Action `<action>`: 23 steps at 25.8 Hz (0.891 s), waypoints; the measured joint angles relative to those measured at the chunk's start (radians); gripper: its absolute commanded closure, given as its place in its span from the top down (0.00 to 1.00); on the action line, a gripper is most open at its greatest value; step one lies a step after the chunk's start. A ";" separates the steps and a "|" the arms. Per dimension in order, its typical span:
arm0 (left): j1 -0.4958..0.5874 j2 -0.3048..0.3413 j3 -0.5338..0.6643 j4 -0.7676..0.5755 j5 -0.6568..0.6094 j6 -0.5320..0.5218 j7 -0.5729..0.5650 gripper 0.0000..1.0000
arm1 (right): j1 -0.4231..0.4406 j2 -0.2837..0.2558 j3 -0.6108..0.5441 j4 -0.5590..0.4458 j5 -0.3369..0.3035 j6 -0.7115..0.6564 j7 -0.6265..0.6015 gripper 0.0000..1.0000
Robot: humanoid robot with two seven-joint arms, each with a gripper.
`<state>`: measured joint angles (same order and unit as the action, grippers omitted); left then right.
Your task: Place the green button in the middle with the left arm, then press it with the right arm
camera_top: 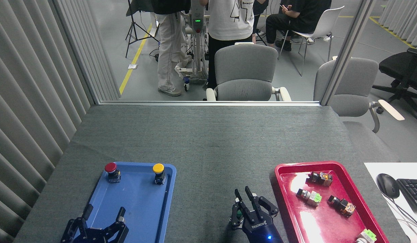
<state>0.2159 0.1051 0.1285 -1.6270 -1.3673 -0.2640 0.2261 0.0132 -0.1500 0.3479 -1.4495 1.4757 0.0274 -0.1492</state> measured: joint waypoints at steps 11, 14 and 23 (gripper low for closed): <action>-0.081 -0.036 0.084 0.089 0.001 -0.087 0.002 0.99 | 0.005 0.003 0.032 0.010 0.045 -0.001 0.010 0.00; -0.109 -0.047 0.121 0.114 -0.001 -0.100 0.002 0.99 | 0.005 0.003 0.034 0.013 0.050 -0.001 0.021 0.00; -0.141 -0.047 0.141 0.167 -0.005 -0.131 0.000 0.99 | 0.005 0.001 0.034 0.024 0.045 0.000 0.089 0.00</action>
<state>0.0749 0.0580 0.2696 -1.4605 -1.3727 -0.3949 0.2257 0.0184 -0.1487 0.3820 -1.4253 1.5212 0.0275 -0.0603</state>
